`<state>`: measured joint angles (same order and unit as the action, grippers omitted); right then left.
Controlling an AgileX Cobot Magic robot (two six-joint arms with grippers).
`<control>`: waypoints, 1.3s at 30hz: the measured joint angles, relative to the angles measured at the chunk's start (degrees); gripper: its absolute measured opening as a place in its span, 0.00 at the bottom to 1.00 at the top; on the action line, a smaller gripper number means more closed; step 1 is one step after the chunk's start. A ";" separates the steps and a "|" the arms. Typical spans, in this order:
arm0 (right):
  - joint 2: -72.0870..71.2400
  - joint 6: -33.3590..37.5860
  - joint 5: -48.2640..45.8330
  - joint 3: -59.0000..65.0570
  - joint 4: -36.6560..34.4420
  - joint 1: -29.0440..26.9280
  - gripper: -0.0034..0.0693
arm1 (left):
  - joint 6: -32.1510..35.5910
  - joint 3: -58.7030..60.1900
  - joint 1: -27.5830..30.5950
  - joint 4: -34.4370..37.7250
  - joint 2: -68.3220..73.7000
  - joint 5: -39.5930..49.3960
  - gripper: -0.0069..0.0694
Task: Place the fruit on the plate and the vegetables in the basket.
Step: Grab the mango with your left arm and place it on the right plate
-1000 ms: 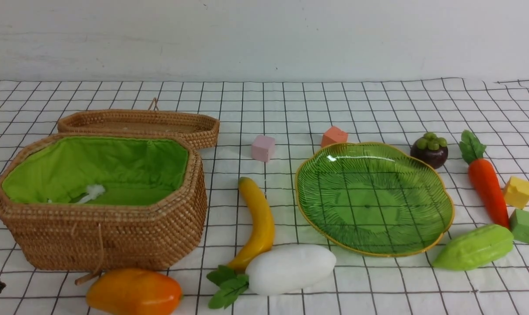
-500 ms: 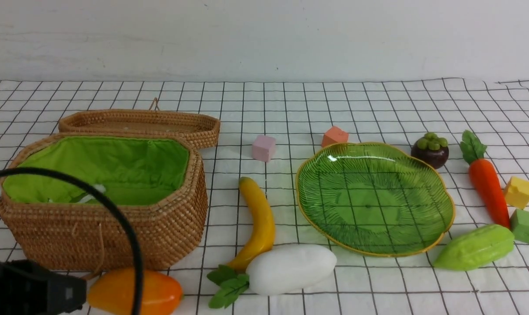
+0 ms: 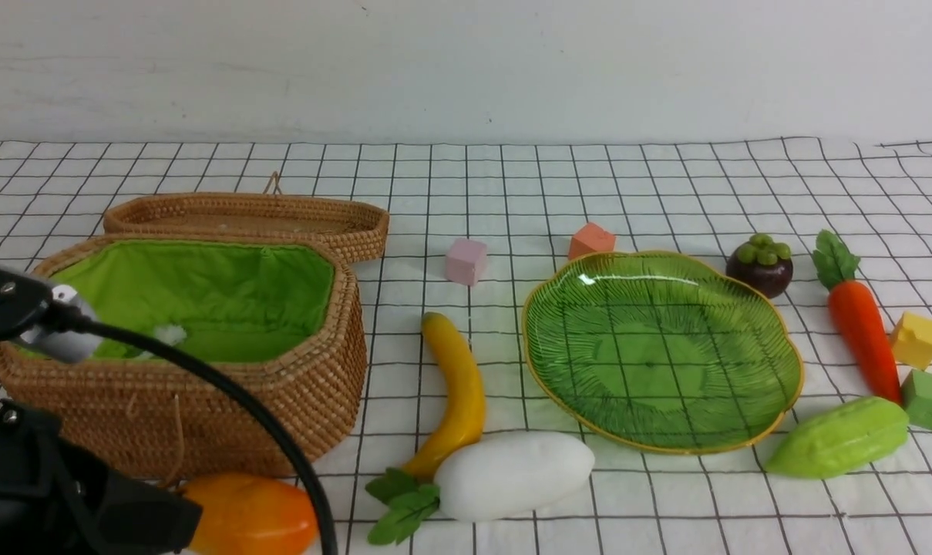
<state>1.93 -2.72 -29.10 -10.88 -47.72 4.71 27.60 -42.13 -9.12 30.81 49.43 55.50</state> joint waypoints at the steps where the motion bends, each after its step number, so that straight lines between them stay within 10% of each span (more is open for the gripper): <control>1: 1.71 3.15 -4.19 -2.43 0.06 0.86 0.23 | 0.02 -0.15 0.00 0.06 0.00 -0.06 0.07; 12: 28.69 29.18 -41.05 -43.93 5.95 4.47 0.08 | 7.09 -0.41 -8.12 -0.34 3.22 2.39 0.07; 21: 30.26 33.77 -43.21 -48.42 6.11 4.49 0.08 | 8.85 -1.71 -19.77 -20.38 12.24 -0.45 0.10; 26: 30.26 34.21 -43.21 -48.48 6.11 4.60 0.09 | 9.19 -1.71 -19.98 -25.44 19.26 -2.71 0.34; 31: 30.26 35.37 -43.21 -48.48 6.11 4.60 0.09 | 9.24 -1.71 -20.03 -32.95 25.50 -10.79 0.81; 39: 29.09 36.64 -43.21 -48.48 6.04 4.60 0.10 | 10.41 -1.71 -20.03 -41.90 31.69 -15.05 0.95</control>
<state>31.02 33.92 -72.32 -59.36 -41.69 9.32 38.02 -43.84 -29.15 -11.08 81.12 40.45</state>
